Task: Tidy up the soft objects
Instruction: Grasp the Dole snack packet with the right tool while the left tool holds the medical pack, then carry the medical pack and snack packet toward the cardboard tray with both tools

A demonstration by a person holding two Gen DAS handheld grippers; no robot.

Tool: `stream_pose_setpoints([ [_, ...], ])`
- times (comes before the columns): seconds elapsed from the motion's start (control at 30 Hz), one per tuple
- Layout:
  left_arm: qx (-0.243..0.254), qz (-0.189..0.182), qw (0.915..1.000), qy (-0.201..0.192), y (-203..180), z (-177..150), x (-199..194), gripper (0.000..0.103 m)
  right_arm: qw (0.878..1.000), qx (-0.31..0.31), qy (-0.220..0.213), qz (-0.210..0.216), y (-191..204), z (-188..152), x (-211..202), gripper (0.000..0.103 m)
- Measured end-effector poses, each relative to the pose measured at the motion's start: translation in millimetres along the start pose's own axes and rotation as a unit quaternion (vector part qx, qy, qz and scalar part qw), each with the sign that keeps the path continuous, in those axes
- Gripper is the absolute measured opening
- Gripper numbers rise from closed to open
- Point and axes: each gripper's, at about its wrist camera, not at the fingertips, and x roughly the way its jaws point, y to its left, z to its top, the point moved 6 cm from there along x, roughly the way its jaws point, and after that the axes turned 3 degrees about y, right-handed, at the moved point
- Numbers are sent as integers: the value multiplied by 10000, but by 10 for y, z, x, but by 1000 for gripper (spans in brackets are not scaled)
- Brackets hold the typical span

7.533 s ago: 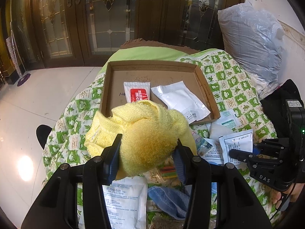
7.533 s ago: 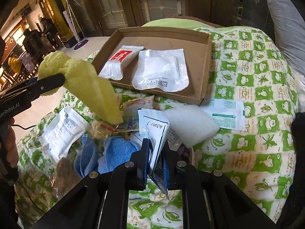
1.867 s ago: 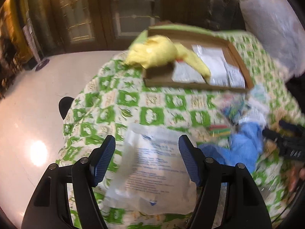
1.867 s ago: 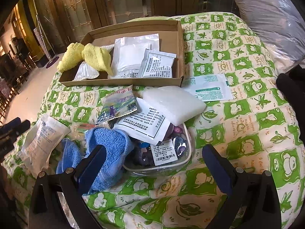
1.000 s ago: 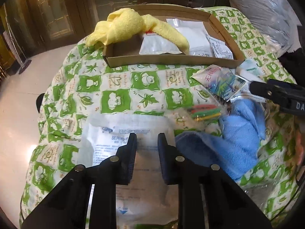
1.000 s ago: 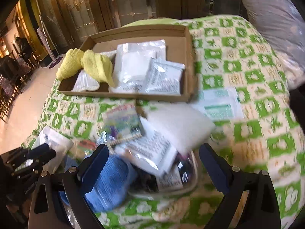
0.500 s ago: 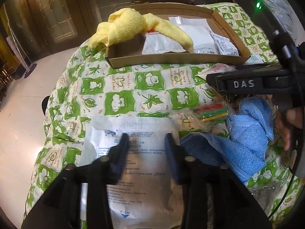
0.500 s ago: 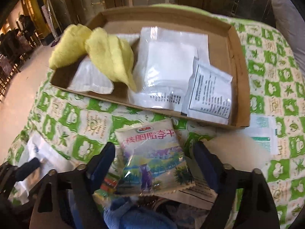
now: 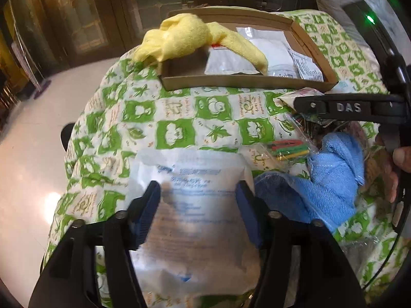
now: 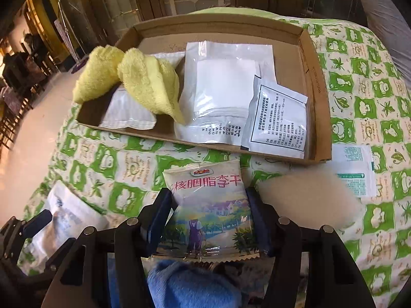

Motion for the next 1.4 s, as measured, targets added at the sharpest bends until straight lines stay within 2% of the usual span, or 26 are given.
stream_pose_setpoints([
  [0.07, -87, -125, 9999, 40, 64, -10, -32, 75, 10000, 12, -43, 65, 2, -24, -66, 58],
  [0.2, -28, -296, 9991, 313, 45, -65, 43, 76, 9995, 42, -112, 309, 36, -77, -216, 58],
  [0.33, 312, -39, 9979, 569, -92, -116, 185, 86, 9987, -9, -145, 478, 36, -178, -345, 58],
  [0.43, 571, 171, 9967, 549, -195, -129, 235, 85, 9985, -19, -115, 531, -21, -259, -405, 58],
  [0.5, 541, 164, 9970, 528, -206, -125, 264, 79, 9987, -36, -84, 495, -45, -313, -416, 58],
  [0.53, 516, 153, 9972, 517, -201, -121, 268, 66, 9987, -29, -70, 500, -39, -322, -416, 58],
  [0.57, 482, 191, 9975, 478, -185, -114, 258, 58, 9985, -23, -52, 546, -40, -349, -432, 58],
  [0.67, 409, 98, 9986, 335, -173, -89, 192, 46, 9972, 41, -87, 738, -29, -379, -520, 58],
  [0.73, 326, 6, 9992, 232, -152, -66, 136, 42, 9967, 41, -165, 799, -41, -380, -616, 58],
  [0.87, 168, -175, 9997, 37, -135, 15, 5, 36, 9959, 85, -317, 847, -102, -361, -781, 58],
  [1.07, 209, -216, 9994, -182, -191, 194, -145, 36, 9954, 208, -436, 833, -228, -353, -904, 58],
  [1.4, 214, -197, 9993, -232, -167, 376, -145, 36, 9958, 200, -492, 748, -287, -308, -924, 58],
])
